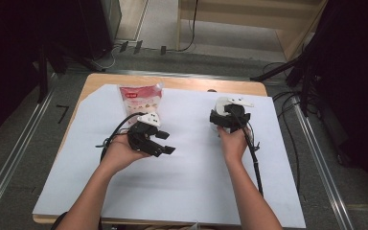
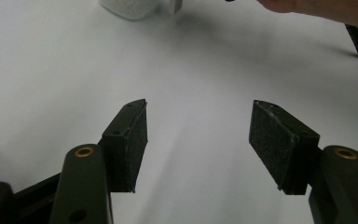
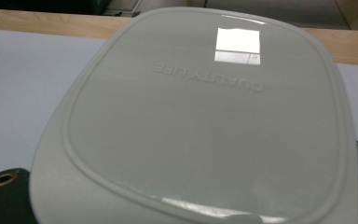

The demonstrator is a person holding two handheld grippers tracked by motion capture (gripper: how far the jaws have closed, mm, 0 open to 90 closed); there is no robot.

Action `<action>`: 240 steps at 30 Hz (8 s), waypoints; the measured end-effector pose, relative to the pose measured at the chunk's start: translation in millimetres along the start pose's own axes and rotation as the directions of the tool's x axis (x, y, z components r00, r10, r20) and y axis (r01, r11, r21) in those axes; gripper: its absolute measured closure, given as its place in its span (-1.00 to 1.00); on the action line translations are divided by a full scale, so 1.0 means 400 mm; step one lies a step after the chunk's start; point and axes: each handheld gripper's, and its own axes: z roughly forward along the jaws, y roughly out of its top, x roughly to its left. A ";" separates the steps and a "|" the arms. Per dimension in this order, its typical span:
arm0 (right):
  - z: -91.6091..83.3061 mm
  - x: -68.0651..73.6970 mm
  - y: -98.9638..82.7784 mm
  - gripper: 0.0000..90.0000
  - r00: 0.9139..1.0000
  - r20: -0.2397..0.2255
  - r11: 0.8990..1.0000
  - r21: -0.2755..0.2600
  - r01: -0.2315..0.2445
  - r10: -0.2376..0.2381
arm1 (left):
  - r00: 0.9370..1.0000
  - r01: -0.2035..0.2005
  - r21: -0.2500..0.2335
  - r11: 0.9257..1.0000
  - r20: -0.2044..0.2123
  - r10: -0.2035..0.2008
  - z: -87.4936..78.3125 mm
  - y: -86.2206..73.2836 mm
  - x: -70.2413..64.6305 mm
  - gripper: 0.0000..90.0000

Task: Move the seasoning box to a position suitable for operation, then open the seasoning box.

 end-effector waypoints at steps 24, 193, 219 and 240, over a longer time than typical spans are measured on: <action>0.002 -0.021 -0.004 -0.71 1.000 -0.017 0.999 -0.032 0.016 -0.017 | 1.000 0.023 0.014 1.000 -0.001 -0.023 0.004 -0.005 0.006 -0.16; -0.280 -0.063 -0.180 1.00 0.764 -0.620 0.945 0.106 0.309 -0.180 | 0.990 0.029 -0.057 0.998 0.140 -0.021 0.067 0.045 0.001 -0.38; -0.219 -0.089 -0.135 1.00 0.755 -0.615 0.923 0.112 0.367 -0.226 | 0.980 -0.057 0.020 0.998 0.192 0.052 0.150 0.103 0.009 -0.64; -0.229 -0.084 -0.135 1.00 0.782 -0.593 0.941 0.115 0.318 -0.192 | 0.979 -0.074 0.020 0.997 0.195 0.068 0.182 0.113 0.004 -0.65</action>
